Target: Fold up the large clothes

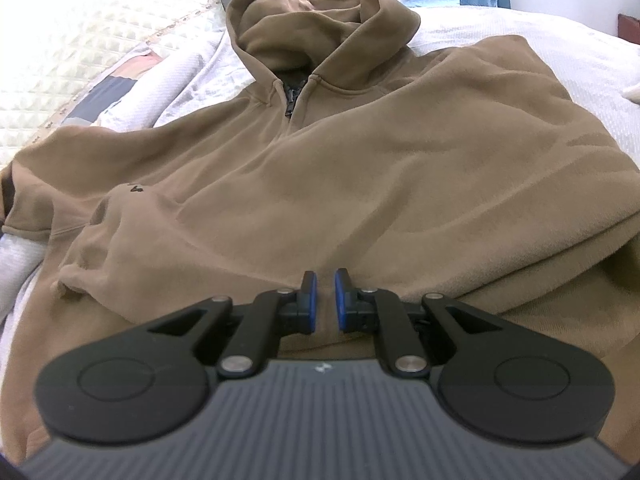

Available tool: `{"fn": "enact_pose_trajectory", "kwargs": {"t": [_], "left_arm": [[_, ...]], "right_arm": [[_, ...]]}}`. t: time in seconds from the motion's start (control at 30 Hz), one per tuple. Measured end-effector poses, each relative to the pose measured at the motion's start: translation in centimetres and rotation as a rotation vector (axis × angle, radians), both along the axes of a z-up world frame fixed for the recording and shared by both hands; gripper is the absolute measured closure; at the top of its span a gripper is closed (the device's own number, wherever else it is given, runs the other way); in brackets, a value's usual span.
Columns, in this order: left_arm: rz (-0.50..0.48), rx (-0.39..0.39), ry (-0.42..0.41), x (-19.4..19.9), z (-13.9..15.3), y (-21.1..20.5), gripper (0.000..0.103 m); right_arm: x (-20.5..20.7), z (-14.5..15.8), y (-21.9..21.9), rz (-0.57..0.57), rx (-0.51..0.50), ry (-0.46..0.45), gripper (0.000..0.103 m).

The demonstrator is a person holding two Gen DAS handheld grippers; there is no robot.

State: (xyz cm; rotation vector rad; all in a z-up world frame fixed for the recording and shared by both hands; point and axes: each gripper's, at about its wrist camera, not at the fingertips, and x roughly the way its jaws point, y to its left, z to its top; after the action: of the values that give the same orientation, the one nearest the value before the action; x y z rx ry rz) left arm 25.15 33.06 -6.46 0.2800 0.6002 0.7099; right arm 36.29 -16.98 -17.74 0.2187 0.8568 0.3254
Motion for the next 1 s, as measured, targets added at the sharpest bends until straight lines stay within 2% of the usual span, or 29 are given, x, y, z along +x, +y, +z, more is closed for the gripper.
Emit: {"fn": "enact_pose_trajectory", "kwargs": {"t": [0.13, 0.3, 0.47, 0.53, 0.6, 0.7, 0.73, 0.8, 0.87, 1.0], "left_arm": [[-0.001, 0.011, 0.015, 2.0, -0.1, 1.9, 0.039], [0.066, 0.01, 0.064, 5.7, -1.7, 3.7, 0.039], [0.162, 0.054, 0.098, 8.2, -3.3, 5.5, 0.041], [0.19, 0.032, 0.11, 8.7, -3.3, 6.5, 0.062], [0.211, 0.019, 0.131, 9.0, -2.9, 6.9, 0.077], [0.205, -0.003, 0.143, 8.7, -0.9, 6.6, 0.088], [0.212, -0.019, 0.134, 8.4, 0.2, 6.4, 0.089], [0.211, -0.079, 0.079, 7.5, 3.2, 6.0, 0.09], [0.192, -0.106, 0.028, 6.5, 6.4, 5.0, 0.092], [0.143, -0.192, -0.039, 4.9, 13.3, 1.9, 0.093]], "right_arm": [[0.4, 0.0, 0.6, -0.004, -0.022, -0.007, 0.091], [1.0, 0.0, 1.3, -0.005, -0.057, -0.018, 0.091], [1.5, -0.1, 1.8, -0.001, -0.077, -0.031, 0.091], [1.7, -0.2, 1.9, -0.005, -0.076, -0.032, 0.091], [2.0, -0.2, 2.0, -0.01, -0.072, -0.032, 0.091], [2.3, -0.2, 2.0, -0.022, -0.054, -0.022, 0.091], [2.4, -0.2, 1.9, -0.026, -0.044, -0.016, 0.091], [2.6, -0.2, 1.6, -0.031, -0.024, 0.0, 0.091], [2.8, 0.1, 1.1, -0.04, 0.005, 0.022, 0.091], [2.3, 0.7, 0.0, -0.054, 0.047, 0.031, 0.089]]}}
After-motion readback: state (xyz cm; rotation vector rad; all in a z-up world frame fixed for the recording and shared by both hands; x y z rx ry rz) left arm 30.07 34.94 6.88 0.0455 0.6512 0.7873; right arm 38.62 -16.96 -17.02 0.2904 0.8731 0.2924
